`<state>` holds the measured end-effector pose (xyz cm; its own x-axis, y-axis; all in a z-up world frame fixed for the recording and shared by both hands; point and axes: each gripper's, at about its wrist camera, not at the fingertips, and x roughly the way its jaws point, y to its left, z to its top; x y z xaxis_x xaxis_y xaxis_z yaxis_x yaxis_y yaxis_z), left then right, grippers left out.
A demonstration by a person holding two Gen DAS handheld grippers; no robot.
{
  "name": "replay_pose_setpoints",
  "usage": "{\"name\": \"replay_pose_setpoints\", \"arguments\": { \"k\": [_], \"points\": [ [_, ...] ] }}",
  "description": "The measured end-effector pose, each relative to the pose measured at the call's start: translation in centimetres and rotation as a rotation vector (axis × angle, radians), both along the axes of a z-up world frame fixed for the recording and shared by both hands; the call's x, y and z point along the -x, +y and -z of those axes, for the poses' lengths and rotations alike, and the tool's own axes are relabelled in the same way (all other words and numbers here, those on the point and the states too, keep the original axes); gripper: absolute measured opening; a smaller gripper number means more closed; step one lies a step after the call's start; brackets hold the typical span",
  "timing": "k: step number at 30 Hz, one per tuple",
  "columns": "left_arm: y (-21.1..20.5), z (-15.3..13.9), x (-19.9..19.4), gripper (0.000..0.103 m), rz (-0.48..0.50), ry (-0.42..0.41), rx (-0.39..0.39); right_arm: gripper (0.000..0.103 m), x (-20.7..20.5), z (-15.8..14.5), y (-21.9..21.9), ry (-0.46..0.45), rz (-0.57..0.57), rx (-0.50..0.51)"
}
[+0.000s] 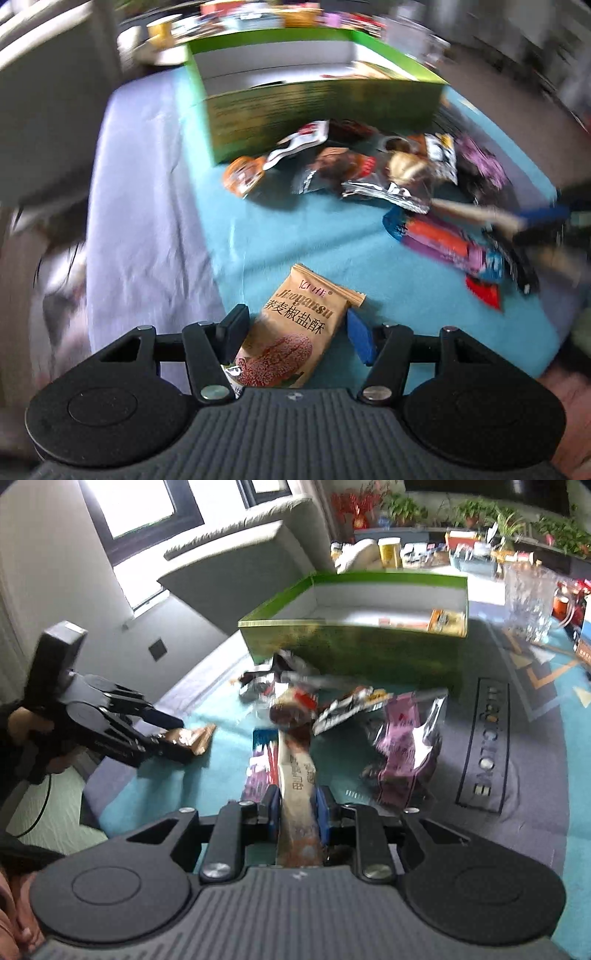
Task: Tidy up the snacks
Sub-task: 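Grasp the tan wafer package with left tool while right tool grasps the white stick packet, then lift both packets over the green box and open both tools to drop them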
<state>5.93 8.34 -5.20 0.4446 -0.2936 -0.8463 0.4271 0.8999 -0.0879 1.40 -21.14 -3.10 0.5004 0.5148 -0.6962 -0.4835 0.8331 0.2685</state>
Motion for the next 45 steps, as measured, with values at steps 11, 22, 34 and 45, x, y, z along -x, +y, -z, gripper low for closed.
{"name": "replay_pose_setpoints", "arguments": {
  "k": [11, 22, 34, 45],
  "points": [
    [-0.9, 0.0, 0.9, 0.055, -0.241, -0.014, 0.024, 0.029, 0.1, 0.3, 0.7, -0.008, 0.036, 0.026],
    [-1.7, 0.2, 1.4, 0.056, -0.254, -0.057, -0.011, 0.028, -0.9, 1.4, 3.5, 0.01, 0.092, 0.088],
    [-1.4, -0.5, 2.0, 0.049, -0.236, -0.097, 0.051, 0.024, 0.3, -1.8, 2.4, -0.092, 0.154, -0.004],
    [-2.4, -5.8, 1.1, 0.046, -0.197, -0.257, 0.115, 0.024, -0.9, -5.6, 1.1, -0.229, 0.213, -0.091]
  ]
}}
